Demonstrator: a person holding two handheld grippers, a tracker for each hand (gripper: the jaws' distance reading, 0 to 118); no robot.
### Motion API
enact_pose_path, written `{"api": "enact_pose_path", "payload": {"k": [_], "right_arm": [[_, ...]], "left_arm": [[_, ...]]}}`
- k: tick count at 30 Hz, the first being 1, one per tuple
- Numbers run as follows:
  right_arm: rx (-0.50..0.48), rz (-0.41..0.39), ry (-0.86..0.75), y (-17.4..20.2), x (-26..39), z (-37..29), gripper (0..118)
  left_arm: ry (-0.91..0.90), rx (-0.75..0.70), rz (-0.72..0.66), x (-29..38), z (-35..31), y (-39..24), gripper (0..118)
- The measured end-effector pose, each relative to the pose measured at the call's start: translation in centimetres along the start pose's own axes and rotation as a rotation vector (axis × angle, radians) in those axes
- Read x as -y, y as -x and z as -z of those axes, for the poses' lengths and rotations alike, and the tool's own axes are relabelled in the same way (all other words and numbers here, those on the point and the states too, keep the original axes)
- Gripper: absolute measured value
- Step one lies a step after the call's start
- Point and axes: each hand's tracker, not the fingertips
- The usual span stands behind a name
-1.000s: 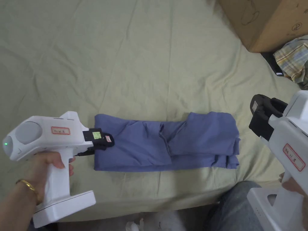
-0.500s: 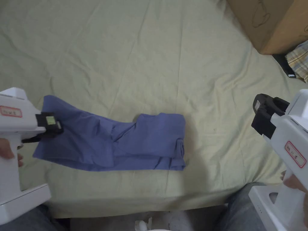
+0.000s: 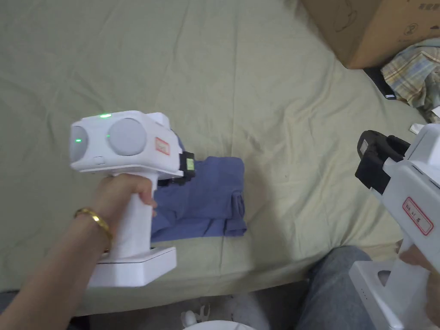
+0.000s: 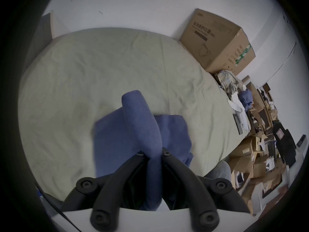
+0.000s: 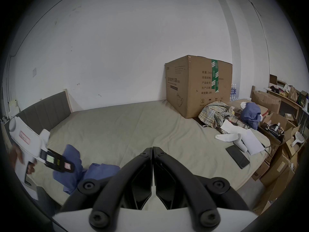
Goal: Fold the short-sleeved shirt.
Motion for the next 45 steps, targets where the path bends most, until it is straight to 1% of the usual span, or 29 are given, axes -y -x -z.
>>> {"api": "enact_pose_path", "payload": {"k": [2,4,6,7,10,11,12,13,14,15,17,19,20,21,22,23,24,26,27,30,33,34,37,41,44,45], "right_arm": [[0.016,0.005,0.001,-0.5,0.1,-0.2,0],[0.031,0.012,0.008,-1.0,0.3,-0.3,0],[0.047,0.013,0.016,-1.5,0.4,-0.3,0],[0.054,0.015,0.019,-1.7,0.5,-0.3,0],[0.066,0.023,0.027,-2.2,0.6,-0.1,0],[0.069,0.024,0.029,-2.2,0.6,0.0,0],[0.072,0.026,0.032,-2.2,0.7,0.1,0],[0.071,0.027,0.035,-2.2,0.7,0.2,0],[0.071,0.028,0.037,-2.2,0.7,0.3,0],[0.07,0.028,0.039,-2.0,0.7,0.3,0],[0.063,0.02,0.039,-1.7,0.7,0.4,0],[0.057,0.009,0.039,-1.4,0.6,0.5,0],[0.053,0.006,0.038,-1.3,0.5,0.5,0],[0.051,0.005,0.036,-1.1,0.5,0.5,0],[0.047,0.004,0.035,-1.0,0.5,0.5,0],[0.044,0.005,0.034,-1.0,0.5,0.6,0],[0.04,0.006,0.032,-0.9,0.5,0.7,0],[0.031,0.002,0.037,-0.6,0.5,0.8,0],[0.028,0.0,0.037,-0.5,0.6,0.9,0],[0.021,-0.005,0.041,-0.3,0.7,0.8,0],[0.023,-0.014,0.049,-0.4,0.8,0.8,0],[0.028,-0.016,0.052,-0.5,0.9,0.8,0],[0.037,-0.009,0.058,-1.1,1.0,0.7,0],[0.045,-0.007,0.062,-1.2,1.1,0.7,0],[0.04,-0.002,0.064,-1.0,1.0,0.8,0],[0.035,-0.001,0.063,-0.8,1.0,0.8,0]], "left_arm": [[0.026,0.006,0.002,-0.1,2.6,-1.5,9],[0.083,-0.004,0.039,0.1,5.4,-2.9,12],[0.114,-0.017,0.066,0.4,7.7,-3.8,17],[0.13,-0.02,0.073,0.7,8.9,-4.2,21],[0.153,0.001,0.073,1.0,11.3,-4.6,59],[0.156,0.034,0.069,1.0,11.8,-4.5,59],[0.161,0.081,0.066,0.9,12.1,-4.6,63],[0.172,0.112,0.077,0.6,12.0,-4.7,70],[0.179,0.11,0.079,0.3,11.7,-4.8,81],[0.176,0.121,0.081,0.1,10.9,-4.9,84],[0.102,0.173,0.093,-0.5,9.0,-4.5,84],[-0.028,0.198,0.073,-1.1,6.1,-3.9,81],[-0.079,0.191,0.067,-1.3,5.0,-3.5,74],[-0.152,0.152,0.06,-1.3,3.8,-3.1,62],[-0.219,0.115,0.058,-0.9,2.8,-2.8,46],[-0.265,0.065,0.063,-0.6,2.2,-2.7,25],[-0.285,0.017,0.091,0.0,2.1,-2.5,14],[-0.283,-0.029,0.128,1.1,2.9,-2.3,2],[-0.252,-0.048,0.142,1.7,3.8,-2.5,0],[-0.18,-0.032,0.157,4.2,6.3,-3.3,0],[-0.077,-0.018,0.235,6.8,9.2,-5.0,0],[-0.066,-0.008,0.265,7.8,9.9,-5.7,0],[-0.062,-0.053,0.321,9.4,11.2,-7.4,0],[-0.07,-0.107,0.395,9.8,11.7,-9.1,0],[-0.066,-0.075,0.39,9.1,11.1,-9.4,0],[-0.071,-0.013,0.356,8.6,10.3,-9.2,0]]}}
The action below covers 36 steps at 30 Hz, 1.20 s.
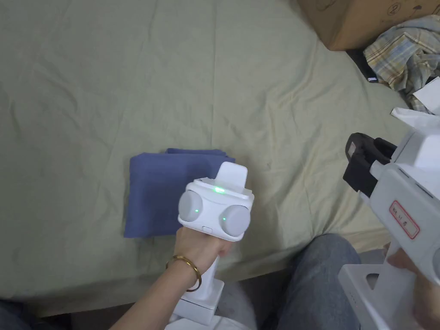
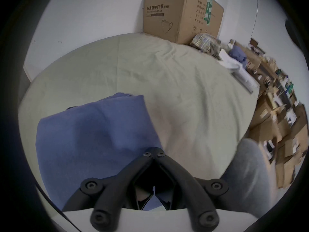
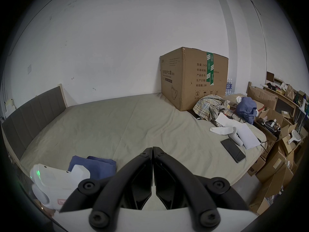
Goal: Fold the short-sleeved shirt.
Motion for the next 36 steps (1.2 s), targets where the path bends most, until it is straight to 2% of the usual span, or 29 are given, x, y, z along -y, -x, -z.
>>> {"api": "enact_pose_path", "payload": {"k": [2,5,9,11,12,16,21,26,30,31,33,34,35,36], "right_arm": [[-0.014,-0.007,-0.011,0.5,-0.3,-0.1,0],[-0.043,-0.024,-0.026,3.2,-1.5,-0.6,0],[-0.104,-0.034,-0.056,5.0,-2.1,0.5,0],[-0.138,-0.049,-0.063,6.8,-2.3,1.2,0],[-0.167,-0.056,-0.061,8.9,-2.6,1.1,0],[-0.236,-0.078,-0.024,12.7,-0.5,4.6,0],[-0.284,-0.114,0.125,16.9,4.3,9.4,0],[-0.238,-0.14,0.267,18.6,9.2,13.1,0],[-0.18,-0.118,0.349,18.1,12.5,15.1,0],[-0.176,-0.121,0.363,18.0,13.3,15.4,0],[-0.177,-0.127,0.34,18.0,13.8,15.2,0],[-0.171,-0.145,0.33,18.3,13.4,15.1,0],[-0.169,-0.162,0.335,18.4,13.3,15.2,0],[-0.172,-0.169,0.333,18.5,13.4,15.1,0]], "left_arm": [[-0.08,0.064,-0.062,-1.0,-2.2,1.2,0],[-0.265,0.007,-0.093,-2.3,-6.6,3.2,0],[-0.481,-0.122,-0.174,-2.7,-12.6,7.3,0],[-0.542,-0.198,-0.204,-2.3,-14.6,9.2,0],[-0.567,-0.239,-0.206,-1.8,-15.5,10.0,0],[-0.585,-0.362,-0.208,0.2,-17.5,12.5,0],[-0.551,-0.375,-0.292,2.5,-18.1,14.6,0],[-0.509,-0.386,-0.327,4.1,-18.1,15.8,0],[-0.476,-0.375,-0.33,4.8,-17.6,16.5,1],[-0.468,-0.372,-0.336,4.8,-17.5,16.7,5],[-0.458,-0.354,-0.353,4.7,-17.4,17.4,25],[-0.451,-0.339,-0.358,4.5,-17.3,17.7,41],[-0.445,-0.332,-0.36,4.3,-17.2,18.0,66],[-0.439,-0.307,-0.366,4.0,-17.1,18.5,82]]}}
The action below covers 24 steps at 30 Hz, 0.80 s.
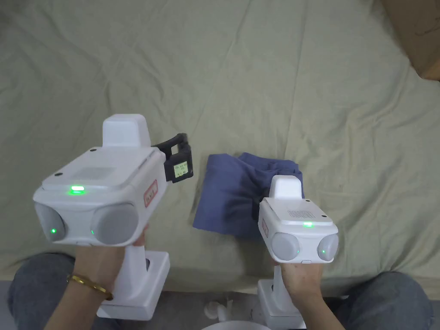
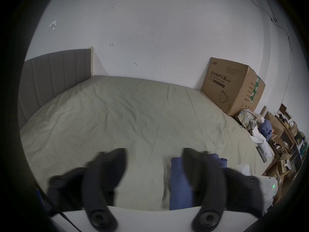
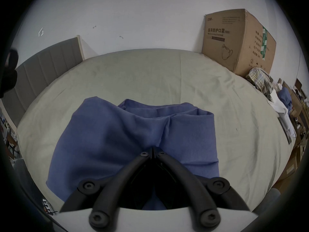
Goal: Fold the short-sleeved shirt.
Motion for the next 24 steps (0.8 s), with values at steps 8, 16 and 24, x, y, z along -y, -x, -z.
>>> {"api": "enact_pose_path", "payload": {"k": [8,16,24], "right_arm": [[-0.04,0.046,0.011,-0.9,-0.2,0.0,0],[-0.057,0.086,0.02,-1.2,-0.4,-0.1,0],[-0.082,0.127,0.029,-1.7,-0.6,-0.1,0]], "left_arm": [[0.43,0.459,-0.265,-0.3,8.6,4.1,118],[0.733,0.597,-0.402,4.8,16.7,5.3,118],[0.785,0.838,-0.564,6.0,19.0,4.3,116]]}}
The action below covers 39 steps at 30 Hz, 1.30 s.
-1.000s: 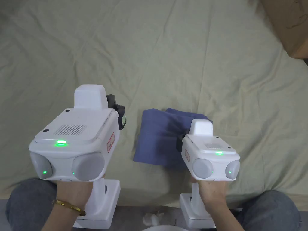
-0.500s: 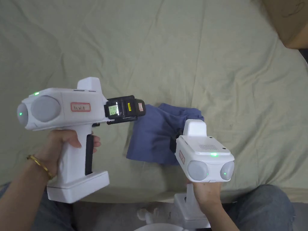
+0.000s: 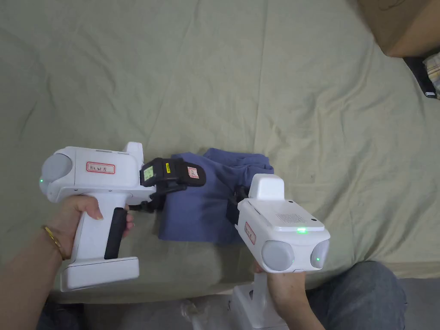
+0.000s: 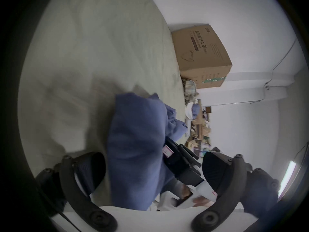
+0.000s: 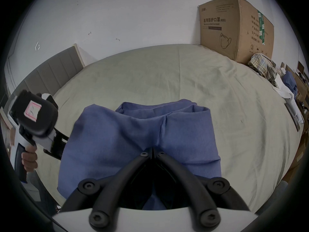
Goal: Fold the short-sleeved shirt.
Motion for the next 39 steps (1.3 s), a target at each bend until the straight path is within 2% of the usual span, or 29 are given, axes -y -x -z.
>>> {"api": "enact_pose_path", "payload": {"k": [1,4,6,7,8,10,12,18,23,26,33,39], "right_arm": [[-0.005,0.01,0.002,-0.1,-0.1,0.0,0],[-0.016,0.033,0.006,-0.4,-0.7,-0.4,0],[-0.009,0.037,-0.016,-0.5,-1.3,-1.2,0],[-0.004,0.034,-0.034,-0.6,-1.7,-1.8,0],[-0.002,0.031,-0.061,-0.9,-2.3,-2.7,0],[-0.011,0.033,-0.11,-1.6,-3.5,-4.3,0],[-0.005,0.016,-0.166,-2.4,-4.9,-6.3,0],[-0.022,0.016,-0.333,-3.9,-8.4,-12.2,0],[-0.041,0.022,-0.4,-4.2,-9.9,-15.0,0],[-0.045,0.012,-0.417,-3.9,-10.0,-15.4,0],[-0.056,0.003,-0.371,-2.4,-8.9,-14.2,0],[-0.056,-0.006,-0.319,-1.3,-8.2,-12.7,0]], "left_arm": [[0.029,0.011,0.0,0.0,0.6,0.1,111],[0.055,-0.069,0.043,-0.2,1.8,0.0,82],[0.047,-0.124,0.024,-0.5,1.9,0.2,38],[0.039,-0.146,0.021,-0.5,2.0,0.3,26],[0.029,-0.174,0.013,-0.4,2.2,0.1,23],[0.023,-0.163,0.049,0.0,2.3,-1.0,22],[0.042,-0.249,0.065,-0.2,2.3,-2.5,21],[0.031,-0.382,0.064,-0.9,0.0,-7.1,19],[-0.012,-0.49,0.126,-1.6,-8.1,-8.1,19],[-0.053,-0.618,0.121,-2.1,-14.7,-7.3,19],[-0.165,-0.952,0.038,-3.7,-29.8,-3.6,19],[-0.209,-1.238,-0.049,-5.2,-37.3,0.2,20]]}}
